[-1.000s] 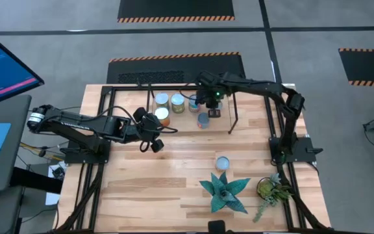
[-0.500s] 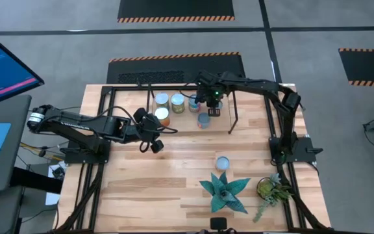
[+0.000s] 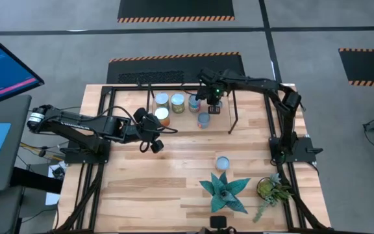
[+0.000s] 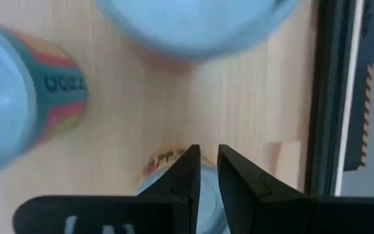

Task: Pick and place cans onto a shelf
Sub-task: Put the canned pineapple rings on the shelf

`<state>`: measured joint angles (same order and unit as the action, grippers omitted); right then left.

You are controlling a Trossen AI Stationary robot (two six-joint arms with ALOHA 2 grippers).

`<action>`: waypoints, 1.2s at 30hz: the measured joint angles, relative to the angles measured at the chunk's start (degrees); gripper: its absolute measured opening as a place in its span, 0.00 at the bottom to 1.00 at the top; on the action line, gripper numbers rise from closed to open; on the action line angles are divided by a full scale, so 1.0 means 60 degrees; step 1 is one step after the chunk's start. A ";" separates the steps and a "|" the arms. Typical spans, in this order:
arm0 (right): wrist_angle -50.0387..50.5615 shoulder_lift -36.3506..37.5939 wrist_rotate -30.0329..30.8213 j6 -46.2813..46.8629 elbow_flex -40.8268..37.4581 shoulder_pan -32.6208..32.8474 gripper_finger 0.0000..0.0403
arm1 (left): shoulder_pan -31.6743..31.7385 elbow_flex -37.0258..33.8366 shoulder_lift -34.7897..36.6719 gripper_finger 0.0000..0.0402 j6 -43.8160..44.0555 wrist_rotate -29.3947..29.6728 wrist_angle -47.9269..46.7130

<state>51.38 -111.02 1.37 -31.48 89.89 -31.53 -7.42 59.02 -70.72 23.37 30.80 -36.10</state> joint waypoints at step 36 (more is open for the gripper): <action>0.0495 -0.0154 -0.0146 0.0259 0.0003 -0.0367 0.20 | 0.0000 0.0001 0.0000 0.13 -0.0028 -0.0003 -0.0033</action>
<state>54.35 -111.94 0.49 -29.93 89.90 -33.73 -7.42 59.03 -70.72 23.20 30.79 -36.29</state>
